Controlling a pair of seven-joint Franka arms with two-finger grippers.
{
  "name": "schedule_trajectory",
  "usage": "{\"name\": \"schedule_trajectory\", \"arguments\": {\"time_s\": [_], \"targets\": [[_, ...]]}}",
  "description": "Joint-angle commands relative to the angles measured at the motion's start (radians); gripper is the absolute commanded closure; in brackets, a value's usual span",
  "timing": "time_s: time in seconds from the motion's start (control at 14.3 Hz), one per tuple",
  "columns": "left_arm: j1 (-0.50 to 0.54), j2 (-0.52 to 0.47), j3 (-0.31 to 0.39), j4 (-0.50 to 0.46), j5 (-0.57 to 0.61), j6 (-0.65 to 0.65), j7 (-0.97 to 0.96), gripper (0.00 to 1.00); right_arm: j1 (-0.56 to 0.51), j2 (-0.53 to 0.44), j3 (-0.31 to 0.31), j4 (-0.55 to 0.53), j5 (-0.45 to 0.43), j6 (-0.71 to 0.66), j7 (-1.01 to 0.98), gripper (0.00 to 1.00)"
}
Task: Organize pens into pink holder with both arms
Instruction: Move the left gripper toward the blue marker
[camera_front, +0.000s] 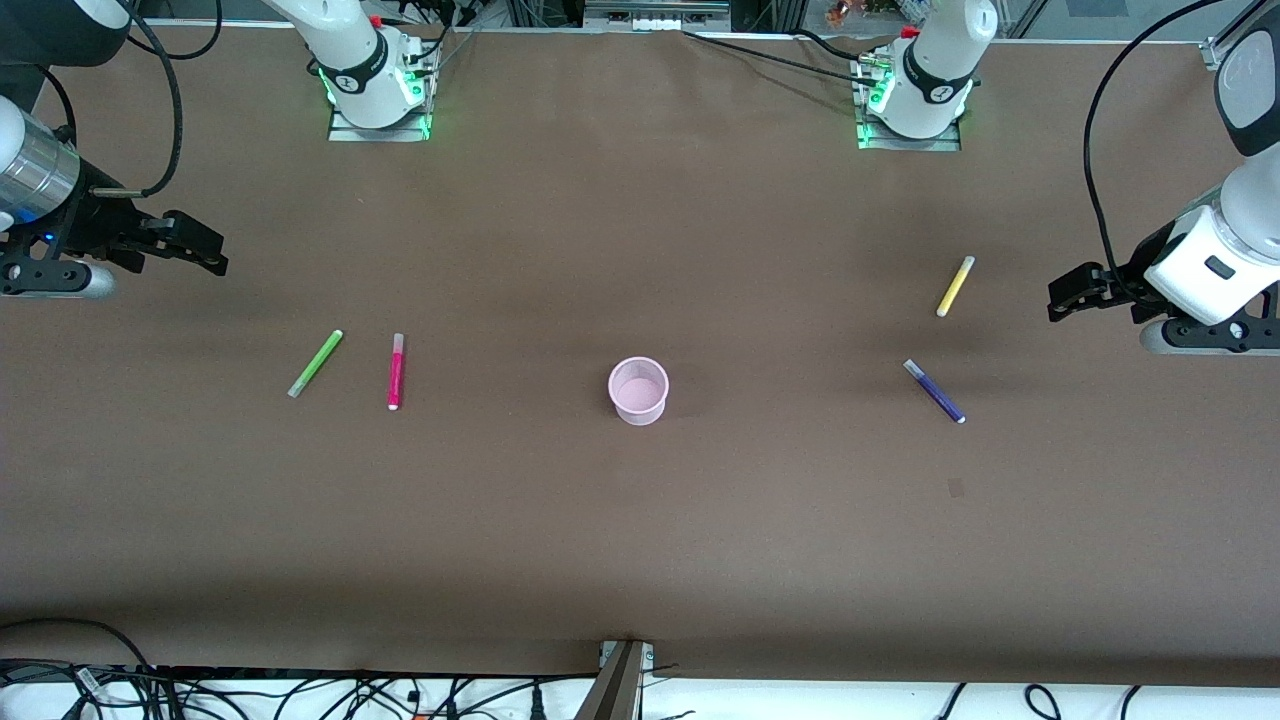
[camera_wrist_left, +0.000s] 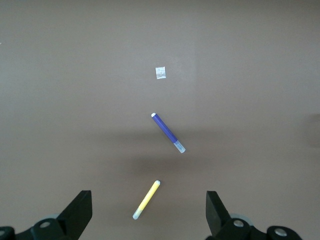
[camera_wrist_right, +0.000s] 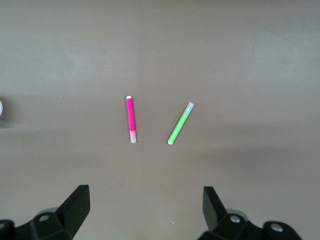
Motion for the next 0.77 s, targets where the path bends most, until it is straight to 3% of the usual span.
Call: {"name": "schedule_trajectory", "arguments": {"time_s": [0.0,0.7], "targets": [[0.006,0.015,-0.005,0.036,-0.022,-0.025,-0.008,0.0,-0.004,-0.012,0.007,0.007,0.018,-0.012,-0.004,0.0],[0.043,0.04,0.007,0.027,-0.022,-0.03,-0.012,0.0,-0.002,-0.012,0.013,0.007,0.018,-0.012,-0.003,0.0]]}}
